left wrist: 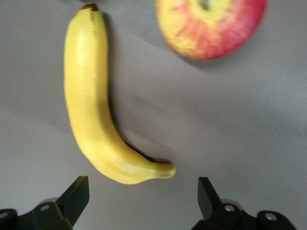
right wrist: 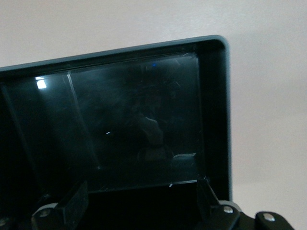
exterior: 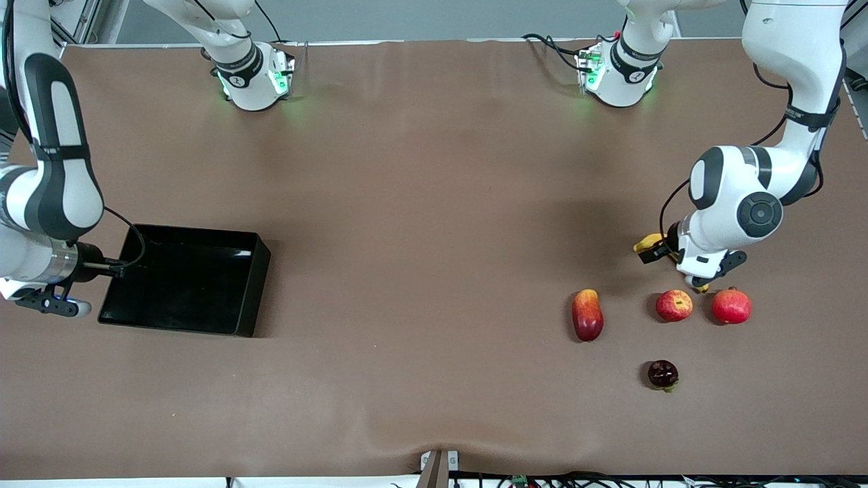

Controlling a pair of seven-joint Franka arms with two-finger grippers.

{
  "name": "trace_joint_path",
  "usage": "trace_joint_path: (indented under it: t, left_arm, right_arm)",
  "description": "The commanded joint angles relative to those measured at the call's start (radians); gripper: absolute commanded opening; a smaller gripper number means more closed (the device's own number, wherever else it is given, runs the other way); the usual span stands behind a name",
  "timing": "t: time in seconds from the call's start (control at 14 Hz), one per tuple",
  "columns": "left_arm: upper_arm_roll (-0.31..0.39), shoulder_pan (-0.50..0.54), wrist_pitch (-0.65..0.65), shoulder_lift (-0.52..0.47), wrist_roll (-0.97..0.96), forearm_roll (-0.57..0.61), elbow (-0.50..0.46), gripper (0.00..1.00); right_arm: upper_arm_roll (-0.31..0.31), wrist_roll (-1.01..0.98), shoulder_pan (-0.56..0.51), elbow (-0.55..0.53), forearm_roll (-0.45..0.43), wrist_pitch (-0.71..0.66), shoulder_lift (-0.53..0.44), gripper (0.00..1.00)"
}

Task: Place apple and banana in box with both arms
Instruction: 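Grasp the banana with the left gripper while the right gripper holds the box rim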

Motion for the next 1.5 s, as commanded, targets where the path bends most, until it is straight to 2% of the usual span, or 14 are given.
trace_joint_path:
  t: [0.0,0.36,0.5,0.57,0.79,0.93,1.07,1.21,1.29,1.36,1.43]
  left_arm:
    - [-0.005,0.031,0.012,-0.012,0.004,0.018,-0.028,1.00]
    - [-0.005,0.067,0.050,0.031,0.001,0.016,-0.032,1.00]
    - [-0.003,0.067,0.113,0.072,-0.013,0.016,-0.029,1.00]
    - [0.001,0.067,0.124,0.083,-0.013,0.016,-0.029,1.00]
    - [0.006,0.090,0.124,0.083,-0.010,0.016,-0.029,0.98]
    - [0.004,0.100,0.124,0.083,-0.001,0.018,-0.029,0.93]
    - [0.006,0.100,0.124,0.086,0.001,0.016,-0.032,0.96]
    - [0.006,0.101,0.116,0.085,0.002,0.018,-0.035,0.76]
    - [0.004,0.103,0.112,0.083,0.002,0.016,-0.035,0.55]
    - [0.004,0.101,0.110,0.082,0.002,0.018,-0.035,0.25]
    - [0.006,0.103,0.110,0.080,0.004,0.018,-0.036,0.12]
  right_arm:
    - [0.014,-0.098,-0.063,0.000,0.005,0.065,0.042,1.00]
    - [0.014,-0.127,-0.097,0.002,0.004,0.152,0.114,1.00]
    - [0.014,-0.153,-0.106,0.003,0.004,0.159,0.134,1.00]
    - [0.014,-0.172,-0.109,0.005,0.004,0.163,0.138,0.81]
    - [0.014,-0.251,-0.131,0.005,0.005,0.171,0.154,0.00]
    - [0.016,-0.262,-0.129,0.006,0.007,0.168,0.154,0.00]
    - [0.016,-0.262,-0.119,0.008,0.007,0.163,0.147,0.00]
    - [0.019,-0.262,-0.112,0.022,0.007,0.160,0.142,0.00]
    - [0.023,-0.262,-0.108,0.032,0.007,0.159,0.135,0.00]
    - [0.028,-0.262,-0.091,0.038,0.007,0.157,0.118,0.00]
    - [0.030,-0.262,-0.064,0.045,0.007,0.142,0.095,0.00]
